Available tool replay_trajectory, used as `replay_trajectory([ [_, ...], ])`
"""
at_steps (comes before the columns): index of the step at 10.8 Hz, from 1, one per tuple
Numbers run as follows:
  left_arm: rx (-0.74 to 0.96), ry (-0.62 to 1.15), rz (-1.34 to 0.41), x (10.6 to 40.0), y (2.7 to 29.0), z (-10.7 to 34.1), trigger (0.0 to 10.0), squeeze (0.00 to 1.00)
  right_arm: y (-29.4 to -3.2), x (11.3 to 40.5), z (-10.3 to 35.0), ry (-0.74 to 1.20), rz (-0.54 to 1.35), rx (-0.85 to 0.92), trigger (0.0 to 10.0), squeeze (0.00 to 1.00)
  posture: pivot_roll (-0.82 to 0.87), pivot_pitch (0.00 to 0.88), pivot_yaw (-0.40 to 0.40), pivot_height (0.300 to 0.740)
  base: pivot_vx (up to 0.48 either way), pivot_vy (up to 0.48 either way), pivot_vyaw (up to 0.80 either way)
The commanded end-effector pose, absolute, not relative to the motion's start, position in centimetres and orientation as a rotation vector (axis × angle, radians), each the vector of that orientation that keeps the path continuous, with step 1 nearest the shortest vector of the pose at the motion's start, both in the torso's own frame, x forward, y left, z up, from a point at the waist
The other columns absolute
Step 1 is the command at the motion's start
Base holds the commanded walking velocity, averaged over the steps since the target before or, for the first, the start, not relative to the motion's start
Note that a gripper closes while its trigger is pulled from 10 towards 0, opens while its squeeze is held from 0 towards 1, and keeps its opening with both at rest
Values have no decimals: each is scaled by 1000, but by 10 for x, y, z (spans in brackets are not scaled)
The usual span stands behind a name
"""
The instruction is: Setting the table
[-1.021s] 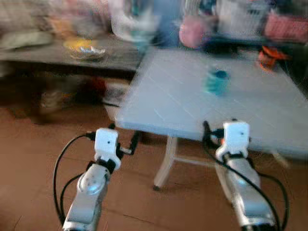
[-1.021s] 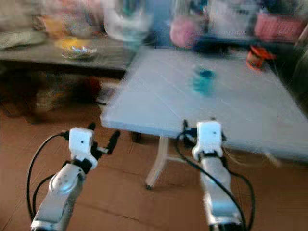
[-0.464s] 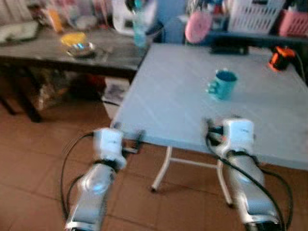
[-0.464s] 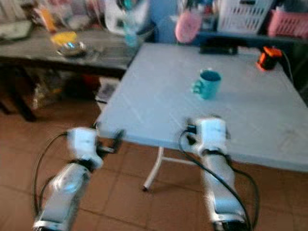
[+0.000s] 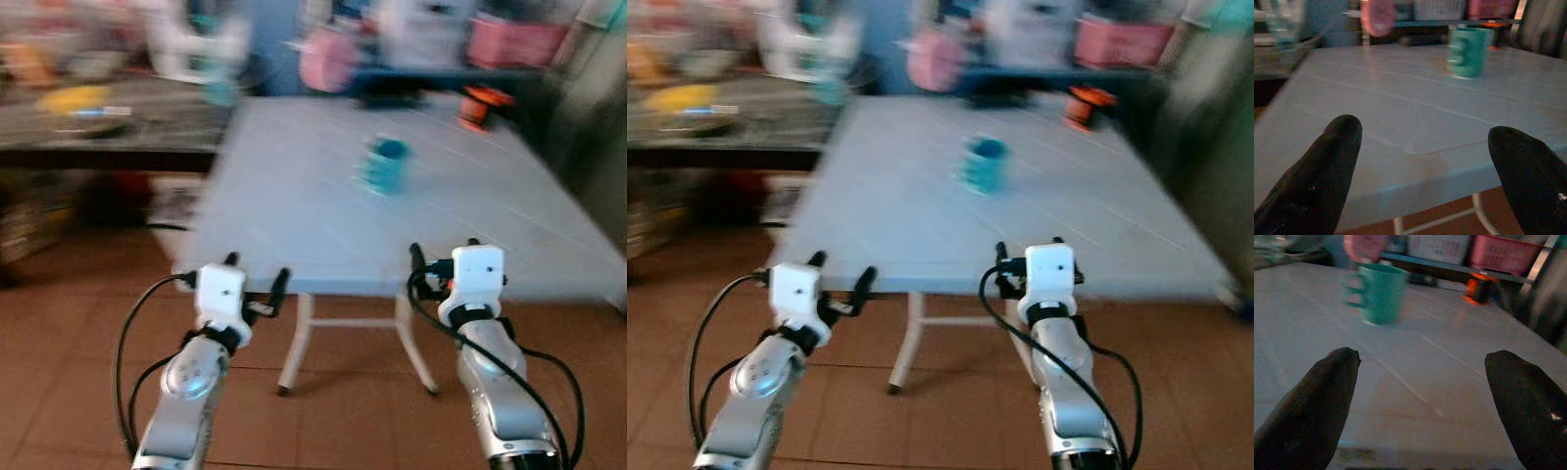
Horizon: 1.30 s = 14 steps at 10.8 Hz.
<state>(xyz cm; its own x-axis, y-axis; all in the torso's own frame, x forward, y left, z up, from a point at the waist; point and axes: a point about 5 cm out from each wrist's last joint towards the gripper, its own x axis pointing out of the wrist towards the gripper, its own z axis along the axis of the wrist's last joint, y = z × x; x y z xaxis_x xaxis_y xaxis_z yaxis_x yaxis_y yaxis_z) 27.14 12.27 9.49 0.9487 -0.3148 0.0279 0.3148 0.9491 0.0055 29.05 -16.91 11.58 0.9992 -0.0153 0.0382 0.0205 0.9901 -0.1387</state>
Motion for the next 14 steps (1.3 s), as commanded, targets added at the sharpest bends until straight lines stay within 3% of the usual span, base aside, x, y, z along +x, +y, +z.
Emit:
replay_trajectory([
  [1,6,-44,-323,272,126,99,10000,0,-168,291,120,-54,-20,-135,10000,0,69,0,31,740,0,0,-663],
  [5,-13,-56,-368,272,121,100,10000,0,-168,292,122,-61,-18,-142,10000,0,67,0,29,740,0,0,0],
  [14,-20,-57,-399,271,118,102,10000,0,-166,291,120,-58,-23,-134,10000,0,65,0,32,740,332,0,0],
])
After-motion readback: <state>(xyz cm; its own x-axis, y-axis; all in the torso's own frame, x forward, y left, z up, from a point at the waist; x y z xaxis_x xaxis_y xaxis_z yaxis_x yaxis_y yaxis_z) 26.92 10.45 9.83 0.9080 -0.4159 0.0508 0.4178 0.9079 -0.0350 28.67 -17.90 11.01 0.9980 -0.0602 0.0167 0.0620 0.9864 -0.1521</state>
